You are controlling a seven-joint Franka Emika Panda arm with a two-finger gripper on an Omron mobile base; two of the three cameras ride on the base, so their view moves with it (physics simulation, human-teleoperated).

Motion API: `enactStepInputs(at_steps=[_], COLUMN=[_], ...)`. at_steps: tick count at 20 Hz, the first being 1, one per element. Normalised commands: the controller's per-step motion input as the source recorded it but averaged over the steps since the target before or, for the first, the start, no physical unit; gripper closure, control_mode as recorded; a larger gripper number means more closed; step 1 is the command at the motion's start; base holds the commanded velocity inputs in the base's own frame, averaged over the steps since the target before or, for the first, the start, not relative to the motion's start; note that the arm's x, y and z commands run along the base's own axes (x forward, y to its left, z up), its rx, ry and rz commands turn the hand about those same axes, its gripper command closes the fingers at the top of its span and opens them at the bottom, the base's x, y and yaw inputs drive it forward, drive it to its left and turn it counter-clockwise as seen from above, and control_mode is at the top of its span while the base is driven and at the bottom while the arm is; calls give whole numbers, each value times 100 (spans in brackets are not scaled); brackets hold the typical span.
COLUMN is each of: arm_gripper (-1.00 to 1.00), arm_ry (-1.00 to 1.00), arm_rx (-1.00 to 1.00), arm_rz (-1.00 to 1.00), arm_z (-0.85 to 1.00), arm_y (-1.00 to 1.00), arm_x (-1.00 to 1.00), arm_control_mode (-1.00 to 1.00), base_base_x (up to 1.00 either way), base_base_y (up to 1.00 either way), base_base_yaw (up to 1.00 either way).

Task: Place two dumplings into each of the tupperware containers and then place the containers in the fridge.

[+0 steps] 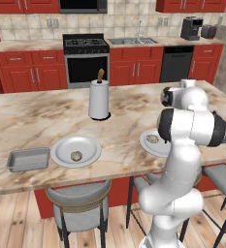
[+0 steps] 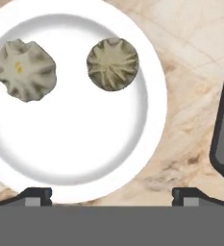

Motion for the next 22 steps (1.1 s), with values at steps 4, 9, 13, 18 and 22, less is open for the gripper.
enactStepInputs(at_steps=[4, 9, 13, 18, 22], arm_gripper=[-100, -100, -100, -100, -100], arm_ry=[14, 11, 4, 4, 2], arm_rx=[0, 0, 1, 7, 15], arm_rz=[1, 2, 0, 0, 1], arm_z=[1, 0, 0, -10, -16], arm_y=[92, 74, 1, 0, 0], arm_x=[-11, -16, -16, 0, 8], arm_control_mode=[-100, -100, -100, -100, -100], base_base_x=[0, 0, 0, 0, 0], base_base_y=[0, 0, 0, 0, 0], base_base_yaw=[0, 0, 0, 0, 0])
